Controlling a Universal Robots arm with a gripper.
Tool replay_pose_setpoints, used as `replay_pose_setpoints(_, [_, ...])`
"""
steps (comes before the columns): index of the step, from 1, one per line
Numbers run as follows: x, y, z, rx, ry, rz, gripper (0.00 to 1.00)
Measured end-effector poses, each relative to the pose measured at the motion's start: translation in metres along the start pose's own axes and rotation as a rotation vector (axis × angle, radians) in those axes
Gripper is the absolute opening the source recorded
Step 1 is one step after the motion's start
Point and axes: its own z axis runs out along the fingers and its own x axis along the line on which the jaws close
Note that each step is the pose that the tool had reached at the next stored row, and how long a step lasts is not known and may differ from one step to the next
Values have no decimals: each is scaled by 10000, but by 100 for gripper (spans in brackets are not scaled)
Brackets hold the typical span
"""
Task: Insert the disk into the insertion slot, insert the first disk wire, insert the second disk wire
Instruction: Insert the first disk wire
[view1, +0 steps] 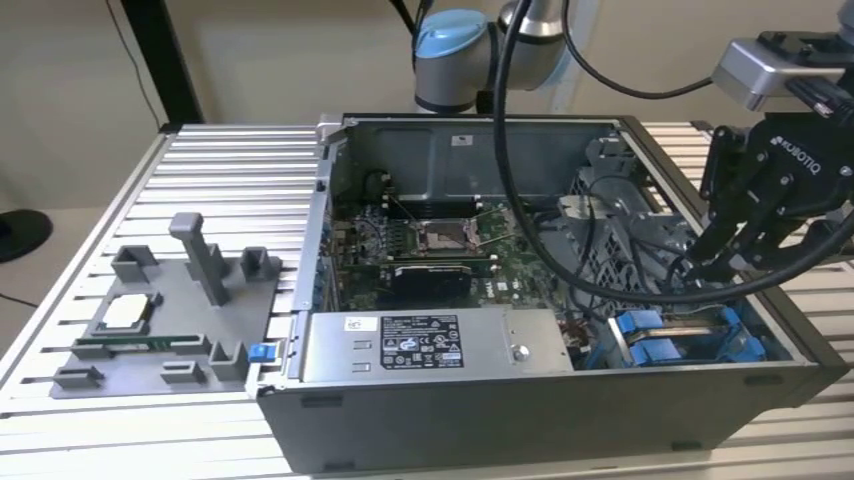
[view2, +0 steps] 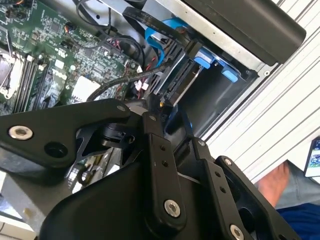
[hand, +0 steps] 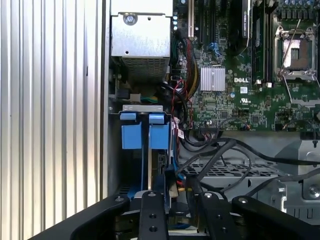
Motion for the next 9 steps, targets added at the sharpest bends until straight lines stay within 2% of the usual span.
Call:
replay_pose_setpoints(2, [17,5,1,-1,-31,-2,100])
replay_pose_setpoints(6, [91,5,-1,-6,-265,-20,100])
replay_pose_setpoints(9, [108,23,3,-7,-378,-29,100])
